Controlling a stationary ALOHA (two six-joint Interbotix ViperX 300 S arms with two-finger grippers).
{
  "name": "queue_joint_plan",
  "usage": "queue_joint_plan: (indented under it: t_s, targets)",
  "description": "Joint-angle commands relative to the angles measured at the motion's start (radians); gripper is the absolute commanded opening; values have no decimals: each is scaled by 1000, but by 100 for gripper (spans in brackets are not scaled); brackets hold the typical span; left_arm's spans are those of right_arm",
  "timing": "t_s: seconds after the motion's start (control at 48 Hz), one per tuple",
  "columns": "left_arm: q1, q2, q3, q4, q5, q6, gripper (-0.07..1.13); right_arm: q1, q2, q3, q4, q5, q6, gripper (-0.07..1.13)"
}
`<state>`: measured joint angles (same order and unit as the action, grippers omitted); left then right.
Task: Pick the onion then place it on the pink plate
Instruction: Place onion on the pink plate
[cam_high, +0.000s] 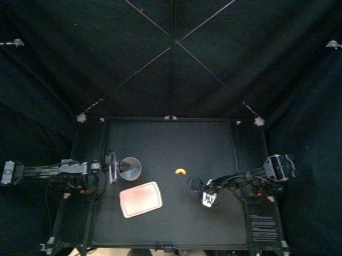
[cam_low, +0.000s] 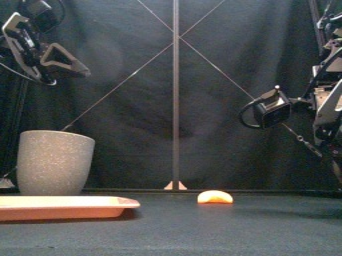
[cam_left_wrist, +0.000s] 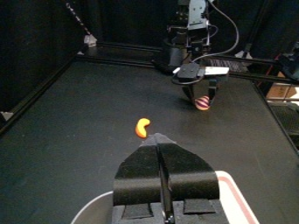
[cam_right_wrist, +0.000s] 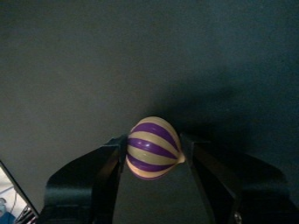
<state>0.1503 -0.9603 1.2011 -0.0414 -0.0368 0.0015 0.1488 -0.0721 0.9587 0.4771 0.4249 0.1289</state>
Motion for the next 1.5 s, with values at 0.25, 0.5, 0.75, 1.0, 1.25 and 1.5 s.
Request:
queue_joint_plan:
  t_s: [0.25,0.5,0.75,1.0,1.25,1.5]
  targets:
    - [2,-3,-14,2,-2,0,7,43,43,3,5,5,-2,69]
    - [14,-5,-14,3,-8,2,7,34,-54,-58,-12,9,-8,69]
    - [20,-6,-14,3,-11,3,7,-17,-132,-230,-107,-40,-11,69]
    - [31,-6,-12,6,-11,5,7,-67,-17,-408,-202,-153,-12,69]
    - [55,-8,-8,17,-14,5,7,-87,219,-637,-218,-147,-23,69]
    - [60,-6,5,17,-14,5,7,-87,436,-887,-313,-2,-11,71]
